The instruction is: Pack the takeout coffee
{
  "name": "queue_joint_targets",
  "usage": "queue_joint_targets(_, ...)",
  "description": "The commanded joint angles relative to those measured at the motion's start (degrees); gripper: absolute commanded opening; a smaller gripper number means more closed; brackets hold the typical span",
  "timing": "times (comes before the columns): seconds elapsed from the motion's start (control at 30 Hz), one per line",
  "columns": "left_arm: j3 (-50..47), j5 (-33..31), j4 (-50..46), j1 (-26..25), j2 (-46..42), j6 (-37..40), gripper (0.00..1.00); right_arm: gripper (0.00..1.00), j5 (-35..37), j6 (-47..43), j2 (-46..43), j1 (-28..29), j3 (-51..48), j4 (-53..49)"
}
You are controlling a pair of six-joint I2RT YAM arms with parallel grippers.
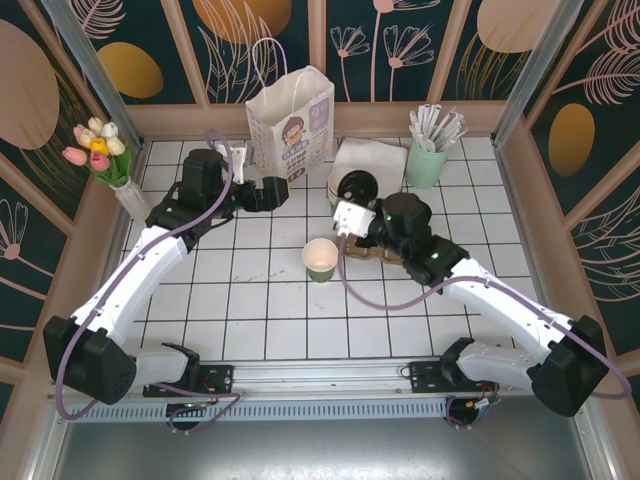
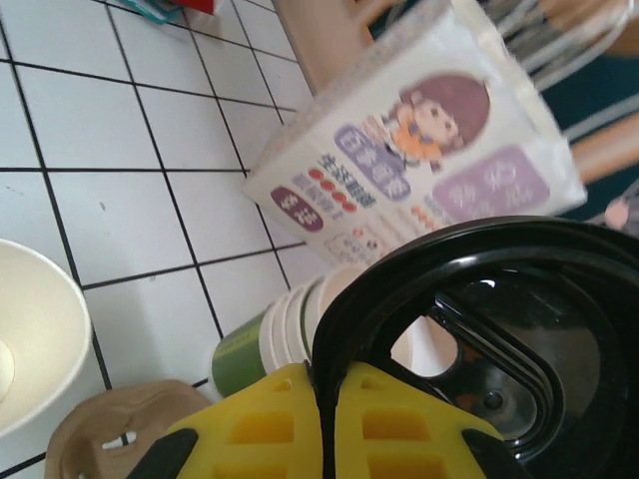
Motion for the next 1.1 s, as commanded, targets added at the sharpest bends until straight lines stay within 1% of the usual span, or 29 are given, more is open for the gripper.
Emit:
queue_joint_targets(0.0,3.97,6.51,-4.97,-0.62,-0.77,8.24,0.99,0.03,7.20,-14.95,1.11,3.52,0.01,3.52)
queue_joint_targets(0.13,6.52,6.92,-6.97,-3.21,-1.23,13.06,0.99,0.03,10.44,-20.63,4.10,7.16,2.14,2.48)
queue_joint_targets(0.17,7.33,6.06,-8.00,-4.16,-0.72,13.99,0.99,0.03,10.97,-22.06,4.83,7.99,2.28,3.01)
queue_joint_targets(0.27,9.61,-0.66,-10.14,-6.53,1.16,14.51,0.96,0.03,11.31,-24.53,6.02,9.93,2.66,4.98)
queue_joint_targets(0.3,9.66,-0.87,-9.67,-6.65,1.38,14.26,0.95,0.03,11.22,-24.77,6.36,10.44,2.89,5.49)
queue_joint_targets(0.37,8.95,-0.14,-7.23,-6.73,1.36,13.24,0.92,0.04,11.20,-25.08,7.07,11.19,3.35,6.34)
queue_joint_targets(0.47,8.35,2.68,-4.20,-6.90,1.13,12.39,0.90,0.04,11.63,-25.15,8.38,11.80,4.38,6.38)
queue_joint_targets(0.63,6.08,7.87,-1.55,-7.35,0.75,14.71,0.86,0.05,10.18,-22.15,9.12,12.18,6.40,6.07)
queue_joint_targets(0.73,3.46,7.21,0.68,-7.42,-0.58,15.61,0.81,0.05,9.99,-21.92,9.04,12.26,6.60,6.83)
queue_joint_targets(0.87,2.35,3.03,1.34,-7.44,-0.57,15.61,0.74,0.05,9.88,-21.97,9.12,12.52,7.16,6.79)
queue_joint_targets(1.0,2.09,3.46,2.63,-7.42,-0.11,15.12,0.64,0.05,10.05,-21.41,9.47,12.87,7.82,6.72)
queue_joint_targets(1.07,1.66,4.69,3.82,-7.44,-0.10,14.85,0.56,0.05,10.21,-20.93,9.65,13.01,8.01,6.55)
